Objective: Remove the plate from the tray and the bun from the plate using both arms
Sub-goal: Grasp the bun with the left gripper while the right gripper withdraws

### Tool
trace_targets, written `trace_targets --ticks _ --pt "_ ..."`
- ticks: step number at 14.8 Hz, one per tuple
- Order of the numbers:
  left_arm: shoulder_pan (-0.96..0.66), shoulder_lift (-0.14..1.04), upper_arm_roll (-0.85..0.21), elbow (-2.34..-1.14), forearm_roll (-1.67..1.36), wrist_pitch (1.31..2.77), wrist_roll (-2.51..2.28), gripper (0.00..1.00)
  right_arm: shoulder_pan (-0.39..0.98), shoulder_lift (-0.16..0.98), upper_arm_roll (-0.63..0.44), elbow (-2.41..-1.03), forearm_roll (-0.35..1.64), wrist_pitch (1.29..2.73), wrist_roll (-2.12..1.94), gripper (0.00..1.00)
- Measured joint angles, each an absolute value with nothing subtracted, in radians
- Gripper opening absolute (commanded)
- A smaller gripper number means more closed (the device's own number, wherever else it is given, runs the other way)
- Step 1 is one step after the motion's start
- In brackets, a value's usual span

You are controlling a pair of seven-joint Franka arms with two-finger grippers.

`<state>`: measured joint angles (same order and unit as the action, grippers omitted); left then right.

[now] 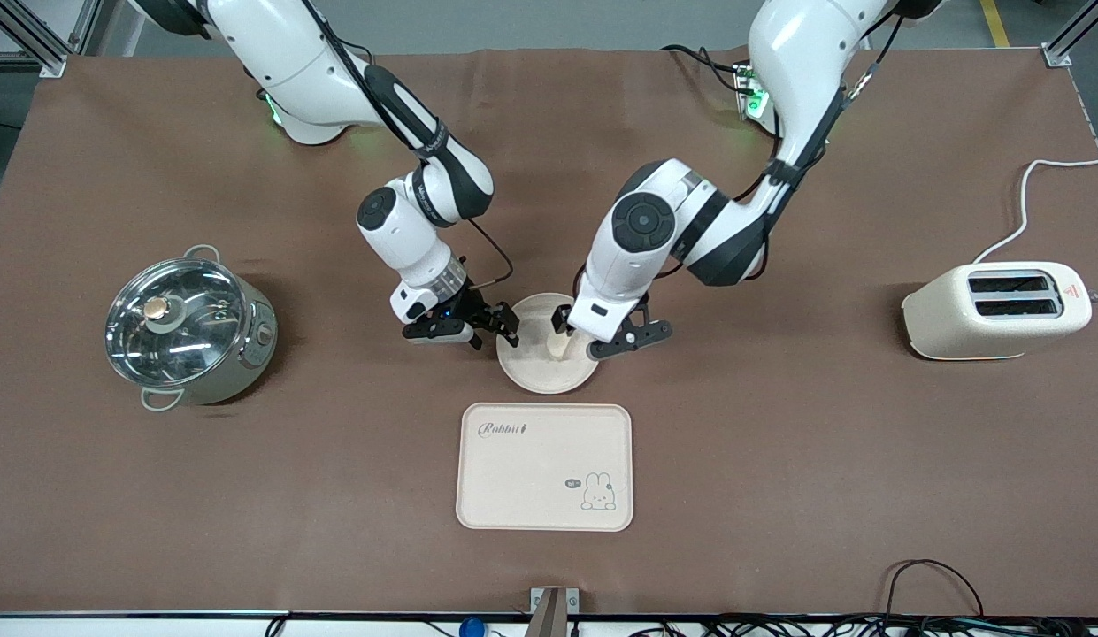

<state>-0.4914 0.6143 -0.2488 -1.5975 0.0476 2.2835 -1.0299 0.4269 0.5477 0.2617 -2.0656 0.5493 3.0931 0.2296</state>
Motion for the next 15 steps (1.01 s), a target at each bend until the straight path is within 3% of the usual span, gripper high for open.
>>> trace_targets --ticks 4,7,8,10,11,13,15 --pt "-0.527 0.727 -0.246 -1.598 0.048 2.482 -1.030 0.97 0.279 0.397 0.251 -2.023 0.545 2.769 0.164 1.00" --pt "-0.538 0.782 -0.245 -1.598 0.048 2.540 -1.030 0.93 0.118 0.305 0.235 -1.950 0.455 2.505 0.067 1.00" --pt "-0.538 0.786 -0.244 -1.597 0.049 2.541 -1.030 0.87 0.060 0.290 0.234 -1.894 0.387 2.391 0.061 1.00" --pt "-0.538 0.787 -0.243 -1.597 0.056 2.541 -1.030 0.67 -0.034 0.280 0.233 -1.754 0.273 2.169 0.043 1.00" --pt "-0.538 0.789 -0.243 -1.597 0.066 2.540 -1.030 0.63 -0.066 0.278 0.233 -1.686 0.215 2.081 0.030 1.00" --pt "-0.540 0.794 -0.243 -1.598 0.081 2.540 -1.030 0.60 -0.108 0.274 0.233 -1.583 0.102 1.961 0.020 1.00" --pt "-0.544 0.798 -0.243 -1.598 0.085 2.540 -1.030 0.42 -0.128 0.274 0.233 -1.540 0.044 1.915 0.015 1.00"
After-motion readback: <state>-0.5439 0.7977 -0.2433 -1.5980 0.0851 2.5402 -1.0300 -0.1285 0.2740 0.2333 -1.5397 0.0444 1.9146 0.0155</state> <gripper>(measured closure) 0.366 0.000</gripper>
